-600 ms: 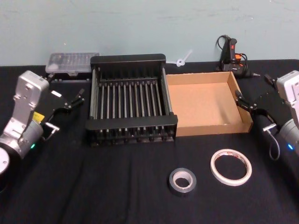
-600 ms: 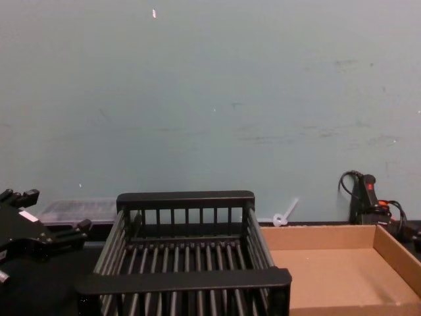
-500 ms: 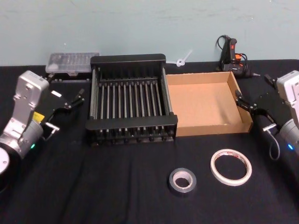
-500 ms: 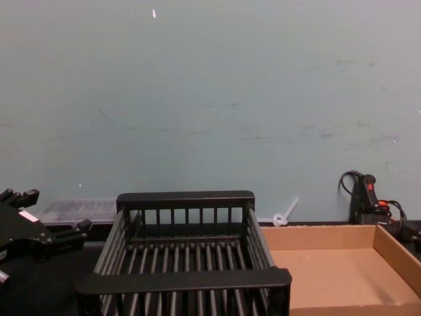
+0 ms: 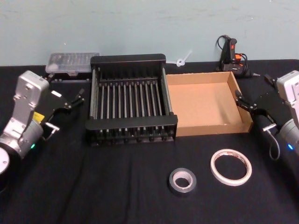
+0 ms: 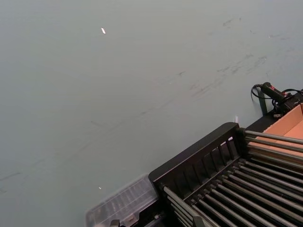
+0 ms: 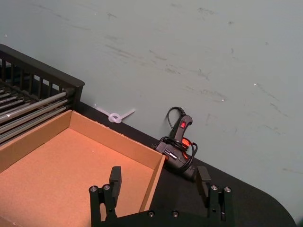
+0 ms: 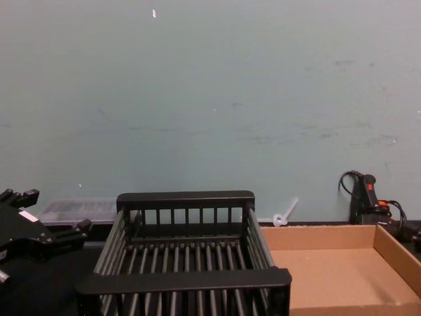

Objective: Pick up the white tape and place it into the black box , Pick up the silver tape and place it into the brown box.

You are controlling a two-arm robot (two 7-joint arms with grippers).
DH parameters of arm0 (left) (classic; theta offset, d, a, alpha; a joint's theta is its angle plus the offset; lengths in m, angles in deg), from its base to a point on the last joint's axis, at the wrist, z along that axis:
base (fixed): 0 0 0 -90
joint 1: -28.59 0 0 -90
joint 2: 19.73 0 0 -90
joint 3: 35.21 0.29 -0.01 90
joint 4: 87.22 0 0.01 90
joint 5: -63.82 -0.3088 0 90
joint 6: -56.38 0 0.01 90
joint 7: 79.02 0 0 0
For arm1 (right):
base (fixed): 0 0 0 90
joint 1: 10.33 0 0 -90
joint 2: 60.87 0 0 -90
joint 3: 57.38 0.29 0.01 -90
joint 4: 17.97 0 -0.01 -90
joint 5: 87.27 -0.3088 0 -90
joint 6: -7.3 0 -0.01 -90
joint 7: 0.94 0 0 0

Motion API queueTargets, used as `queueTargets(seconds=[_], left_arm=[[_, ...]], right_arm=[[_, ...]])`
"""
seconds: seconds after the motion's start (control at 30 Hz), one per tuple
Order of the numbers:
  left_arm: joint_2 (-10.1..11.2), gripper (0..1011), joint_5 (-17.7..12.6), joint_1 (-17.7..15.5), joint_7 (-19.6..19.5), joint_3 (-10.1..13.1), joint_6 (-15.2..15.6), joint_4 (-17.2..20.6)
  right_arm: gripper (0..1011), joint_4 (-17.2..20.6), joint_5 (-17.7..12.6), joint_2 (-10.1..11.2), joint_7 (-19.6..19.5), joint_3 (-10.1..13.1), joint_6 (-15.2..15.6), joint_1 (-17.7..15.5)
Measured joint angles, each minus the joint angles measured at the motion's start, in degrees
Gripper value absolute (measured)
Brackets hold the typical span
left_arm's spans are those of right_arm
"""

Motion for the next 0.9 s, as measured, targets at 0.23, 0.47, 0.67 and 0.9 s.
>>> queueTargets(seconds=[0.23, 0.47, 0.67, 0.9], left_arm=[[0.0, 1002, 0.0, 0.0, 0.0, 0.0, 0.0, 0.0], [0.0, 1002, 0.0, 0.0, 0.0, 0.0, 0.0, 0.0], [0.0, 1001, 0.0, 0.0, 0.0, 0.0, 0.0, 0.0], [0.0, 1002, 0.0, 0.0, 0.0, 0.0, 0.0, 0.0]], right_arm=[[1002, 0.0, 0.0, 0.0, 0.0, 0.0, 0.0, 0.0], [1003, 0.0, 0.0, 0.0, 0.0, 0.0, 0.0, 0.0], [1002, 0.0, -0.3, 0.0, 0.6, 0.4, 0.0, -0.1], [1003, 1.5, -2.5, 0.6, 3.9, 2.3, 0.8, -0.9]])
